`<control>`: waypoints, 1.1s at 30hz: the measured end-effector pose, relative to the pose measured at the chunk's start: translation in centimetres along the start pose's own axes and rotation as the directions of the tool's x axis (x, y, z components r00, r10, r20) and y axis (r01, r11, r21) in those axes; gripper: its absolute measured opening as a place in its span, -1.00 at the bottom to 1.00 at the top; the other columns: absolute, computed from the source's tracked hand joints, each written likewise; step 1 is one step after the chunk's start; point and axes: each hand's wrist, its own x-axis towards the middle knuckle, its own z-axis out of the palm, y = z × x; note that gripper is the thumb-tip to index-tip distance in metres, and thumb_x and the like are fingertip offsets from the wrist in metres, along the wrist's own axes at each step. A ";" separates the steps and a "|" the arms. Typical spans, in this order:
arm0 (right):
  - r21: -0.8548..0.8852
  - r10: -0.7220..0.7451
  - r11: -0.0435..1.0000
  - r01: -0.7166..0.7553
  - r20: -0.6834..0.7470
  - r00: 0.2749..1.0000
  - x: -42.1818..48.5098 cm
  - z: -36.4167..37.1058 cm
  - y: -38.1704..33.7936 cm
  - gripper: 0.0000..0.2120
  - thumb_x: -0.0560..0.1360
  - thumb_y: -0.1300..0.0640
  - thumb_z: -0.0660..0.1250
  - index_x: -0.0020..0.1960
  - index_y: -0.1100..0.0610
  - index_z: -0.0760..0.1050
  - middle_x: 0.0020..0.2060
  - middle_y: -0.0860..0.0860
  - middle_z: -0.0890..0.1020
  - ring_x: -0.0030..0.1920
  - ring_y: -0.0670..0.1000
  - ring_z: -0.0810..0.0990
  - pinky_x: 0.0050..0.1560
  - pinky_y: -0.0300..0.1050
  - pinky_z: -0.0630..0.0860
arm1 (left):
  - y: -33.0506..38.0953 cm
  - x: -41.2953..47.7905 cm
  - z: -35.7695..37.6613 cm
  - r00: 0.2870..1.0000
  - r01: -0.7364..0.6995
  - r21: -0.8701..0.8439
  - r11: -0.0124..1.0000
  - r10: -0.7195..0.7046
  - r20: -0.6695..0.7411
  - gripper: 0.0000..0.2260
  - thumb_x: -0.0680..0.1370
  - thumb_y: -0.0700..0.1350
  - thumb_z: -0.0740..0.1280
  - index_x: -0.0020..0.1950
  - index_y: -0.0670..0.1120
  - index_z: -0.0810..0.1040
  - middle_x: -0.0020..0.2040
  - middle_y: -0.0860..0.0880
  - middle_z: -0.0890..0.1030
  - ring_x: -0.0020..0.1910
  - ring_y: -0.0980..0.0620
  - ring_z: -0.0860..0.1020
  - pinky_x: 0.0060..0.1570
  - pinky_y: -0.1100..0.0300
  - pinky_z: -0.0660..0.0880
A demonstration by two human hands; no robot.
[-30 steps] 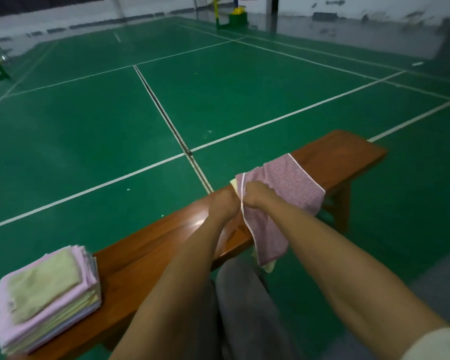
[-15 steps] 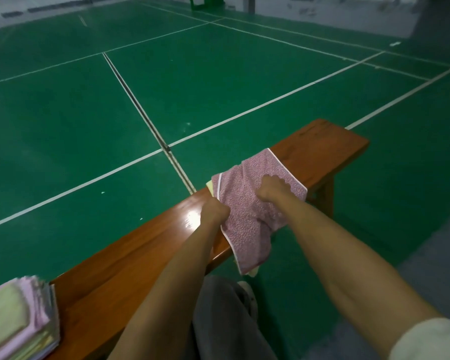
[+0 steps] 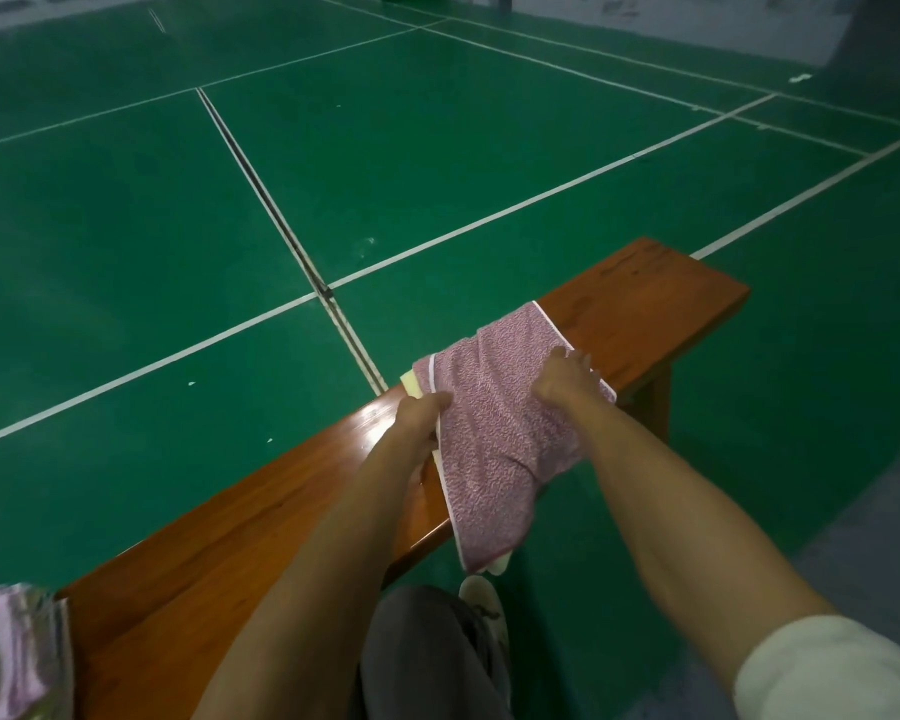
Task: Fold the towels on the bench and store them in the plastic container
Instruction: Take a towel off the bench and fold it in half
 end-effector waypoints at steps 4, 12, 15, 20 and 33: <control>0.081 0.044 0.996 -0.035 -0.106 0.993 -0.3 0.5 0.3 -0.32 0.56 0.03 0.40 0.54 0.22 0.18 0.44 0.25 0.39 0.44 0.30 0.36 0.42 0.16 0.34 | -0.6 0.9 -0.3 0.997 0.057 0.011 0.998 -0.058 0.059 -0.50 0.51 -0.06 0.51 0.35 -0.18 0.40 0.24 -0.17 0.58 0.15 -0.20 0.61 0.24 -0.14 0.56; 0.488 0.064 0.871 -0.044 -0.023 0.998 -0.2 -2.0 -0.8 -0.73 0.54 0.06 0.38 0.09 0.26 0.51 0.01 0.11 0.60 0.00 0.16 0.60 -0.06 0.02 0.56 | 1.1 0.3 -0.9 0.985 -0.114 0.007 0.993 0.114 -0.126 -0.64 0.66 -0.02 0.33 0.32 -0.25 0.48 0.07 -0.13 0.62 0.00 -0.12 0.64 0.05 -0.03 0.63; 0.664 -0.001 0.744 -0.080 0.120 0.993 -1.3 -5.4 -2.3 -0.73 0.53 0.19 0.39 0.15 0.29 0.43 -0.08 0.13 0.59 -0.02 0.16 0.62 -0.01 0.08 0.60 | 3.7 -0.9 -1.7 0.961 -0.224 -0.079 0.971 0.207 -0.184 -0.68 0.65 -0.08 0.33 0.26 -0.31 0.53 -0.09 -0.10 0.61 -0.16 -0.05 0.60 -0.21 0.11 0.59; 0.723 -0.130 0.691 -0.009 0.135 0.982 -2.8 -10.7 -5.7 -0.62 0.56 0.19 0.43 0.29 0.33 0.45 0.00 0.18 0.63 -0.04 0.14 0.63 0.12 0.08 0.60 | 9.6 -5.2 -5.2 0.925 -0.346 -0.273 0.898 0.277 -0.261 -0.88 0.63 -0.17 0.37 0.00 -0.23 0.54 -0.11 -0.12 0.60 -0.25 0.00 0.58 -0.31 0.19 0.60; 0.996 -0.433 -0.005 -0.087 0.076 0.898 -13.1 -13.2 -14.1 -0.67 0.26 0.45 0.03 -0.12 0.18 0.42 -0.21 0.11 0.49 -0.27 0.03 0.48 -0.28 -0.16 0.48 | 10.5 -13.0 -23.7 0.792 -0.471 -0.199 0.859 0.312 -0.525 -0.67 0.54 -0.27 0.32 0.28 -0.36 0.48 -0.03 -0.16 0.62 -0.18 0.00 0.59 -0.35 0.21 0.51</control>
